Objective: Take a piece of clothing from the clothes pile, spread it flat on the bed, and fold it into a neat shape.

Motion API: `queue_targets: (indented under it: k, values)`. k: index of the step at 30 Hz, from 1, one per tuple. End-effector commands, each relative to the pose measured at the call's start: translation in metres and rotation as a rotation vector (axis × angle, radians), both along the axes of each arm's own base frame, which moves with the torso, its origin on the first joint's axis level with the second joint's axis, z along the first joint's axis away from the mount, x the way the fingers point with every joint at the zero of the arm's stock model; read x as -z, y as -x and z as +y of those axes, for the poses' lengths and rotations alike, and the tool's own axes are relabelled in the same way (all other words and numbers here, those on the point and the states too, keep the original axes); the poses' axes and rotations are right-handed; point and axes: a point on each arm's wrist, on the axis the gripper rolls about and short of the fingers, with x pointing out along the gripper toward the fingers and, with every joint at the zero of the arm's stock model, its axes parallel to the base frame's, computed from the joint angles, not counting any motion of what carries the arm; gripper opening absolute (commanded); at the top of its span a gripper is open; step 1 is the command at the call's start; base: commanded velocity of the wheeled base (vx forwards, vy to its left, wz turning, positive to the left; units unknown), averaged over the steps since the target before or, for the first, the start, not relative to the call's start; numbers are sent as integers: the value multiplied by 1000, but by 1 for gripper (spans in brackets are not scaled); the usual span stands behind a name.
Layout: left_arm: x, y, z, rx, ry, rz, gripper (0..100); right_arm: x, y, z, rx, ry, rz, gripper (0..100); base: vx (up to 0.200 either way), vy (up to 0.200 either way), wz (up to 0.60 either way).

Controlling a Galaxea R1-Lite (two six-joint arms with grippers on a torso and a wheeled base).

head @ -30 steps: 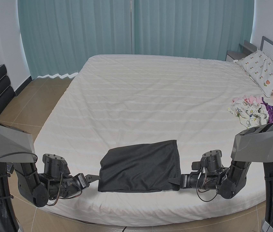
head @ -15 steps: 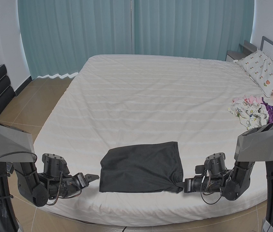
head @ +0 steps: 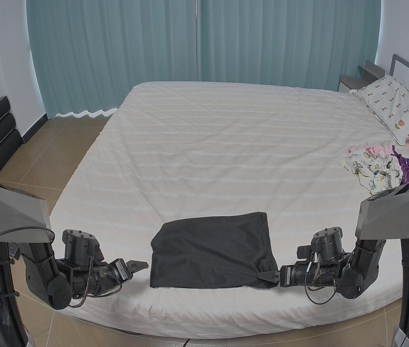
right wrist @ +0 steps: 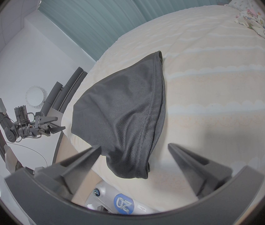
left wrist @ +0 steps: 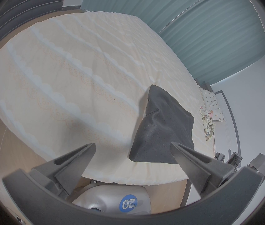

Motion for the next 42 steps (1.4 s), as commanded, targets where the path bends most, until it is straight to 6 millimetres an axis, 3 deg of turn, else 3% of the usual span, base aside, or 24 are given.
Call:
queue_targets:
  k: [1,10,13,17,21,25,34,42]
  values:
    - [-10,1,1,-3,7,-32,100,-14,0,-8,35,-25,-29,100,0,0,0]
    - [-69,16,5,-10,43,-228,100,-70,15,-36,215,-129,-170,100,0,0,0]
    - [-102,39,15,-27,63,-346,100,-98,28,-48,333,-167,-294,100,0,0,0]
    - [-121,56,24,-51,71,-425,100,-114,42,-56,372,-188,-377,100,0,0,0]
    - [-145,83,40,-120,60,-556,100,-140,70,-67,422,-206,-486,100,0,0,0]
    - [-152,107,49,-177,-49,-615,100,-168,98,-74,425,-248,-601,100,0,0,0]
    - [-166,160,57,-254,-101,-738,100,-199,142,-88,501,-204,-778,100,0,0,0]
    - [-163,199,62,-278,-136,-754,100,-201,190,-99,496,-149,-742,100,0,0,0]
